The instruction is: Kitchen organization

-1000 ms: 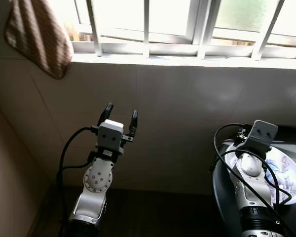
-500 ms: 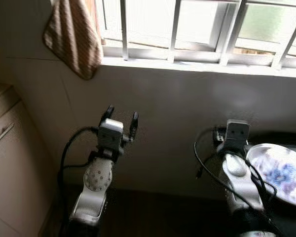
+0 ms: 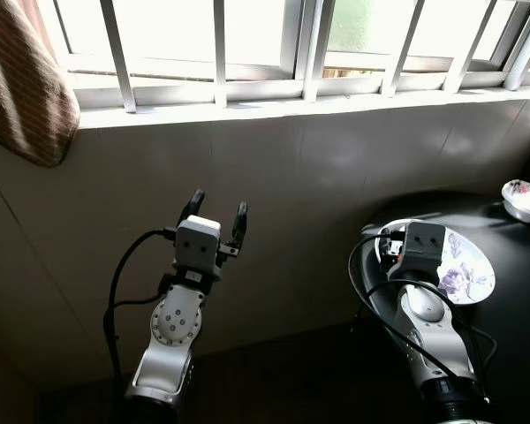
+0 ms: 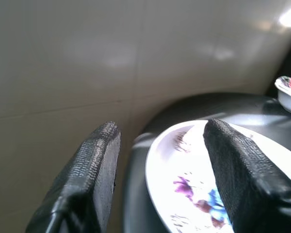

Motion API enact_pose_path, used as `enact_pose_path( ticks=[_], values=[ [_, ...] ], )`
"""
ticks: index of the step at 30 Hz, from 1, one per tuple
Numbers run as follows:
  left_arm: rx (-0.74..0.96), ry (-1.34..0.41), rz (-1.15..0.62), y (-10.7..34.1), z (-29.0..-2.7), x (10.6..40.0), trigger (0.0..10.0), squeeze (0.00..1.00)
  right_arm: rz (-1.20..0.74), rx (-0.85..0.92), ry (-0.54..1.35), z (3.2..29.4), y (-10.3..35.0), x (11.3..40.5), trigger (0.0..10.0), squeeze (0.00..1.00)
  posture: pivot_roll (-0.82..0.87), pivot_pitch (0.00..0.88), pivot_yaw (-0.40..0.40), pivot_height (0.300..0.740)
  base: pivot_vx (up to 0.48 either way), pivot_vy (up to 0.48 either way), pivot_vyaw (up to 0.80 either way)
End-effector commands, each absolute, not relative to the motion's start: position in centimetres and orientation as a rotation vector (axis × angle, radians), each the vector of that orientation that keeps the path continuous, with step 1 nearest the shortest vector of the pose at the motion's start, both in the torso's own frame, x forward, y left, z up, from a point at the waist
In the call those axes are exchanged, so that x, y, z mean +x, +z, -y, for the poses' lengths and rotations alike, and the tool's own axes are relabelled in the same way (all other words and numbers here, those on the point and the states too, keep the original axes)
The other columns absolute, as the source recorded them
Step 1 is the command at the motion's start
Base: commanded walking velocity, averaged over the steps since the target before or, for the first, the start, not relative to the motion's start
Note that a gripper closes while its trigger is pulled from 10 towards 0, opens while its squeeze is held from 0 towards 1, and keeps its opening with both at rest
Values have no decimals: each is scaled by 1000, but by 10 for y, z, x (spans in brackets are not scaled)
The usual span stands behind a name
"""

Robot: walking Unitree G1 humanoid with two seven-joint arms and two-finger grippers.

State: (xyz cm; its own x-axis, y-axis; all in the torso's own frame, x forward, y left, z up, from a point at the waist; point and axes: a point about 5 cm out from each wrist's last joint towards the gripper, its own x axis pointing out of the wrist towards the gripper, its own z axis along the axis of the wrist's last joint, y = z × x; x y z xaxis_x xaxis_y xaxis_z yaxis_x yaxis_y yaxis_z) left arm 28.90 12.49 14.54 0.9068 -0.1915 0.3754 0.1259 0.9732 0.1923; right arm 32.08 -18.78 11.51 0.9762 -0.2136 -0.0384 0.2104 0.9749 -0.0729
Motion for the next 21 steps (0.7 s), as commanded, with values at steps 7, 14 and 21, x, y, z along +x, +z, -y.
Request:
enact_pose_path(
  ticks=[7,14,21],
  values=[
    [197,-176,410,147,-122,291,10000,0,33,-154,-172,182,126,322,10000,0,22,0,-35,740,0,0,-778],
    [197,-176,410,147,-122,291,10000,0,33,-154,-172,182,126,322,10000,0,22,0,-35,740,0,0,-644],
    [207,-175,404,146,-123,291,10000,0,44,-187,-155,177,126,321,10000,0,25,0,-33,740,0,-473,0]
  ],
)
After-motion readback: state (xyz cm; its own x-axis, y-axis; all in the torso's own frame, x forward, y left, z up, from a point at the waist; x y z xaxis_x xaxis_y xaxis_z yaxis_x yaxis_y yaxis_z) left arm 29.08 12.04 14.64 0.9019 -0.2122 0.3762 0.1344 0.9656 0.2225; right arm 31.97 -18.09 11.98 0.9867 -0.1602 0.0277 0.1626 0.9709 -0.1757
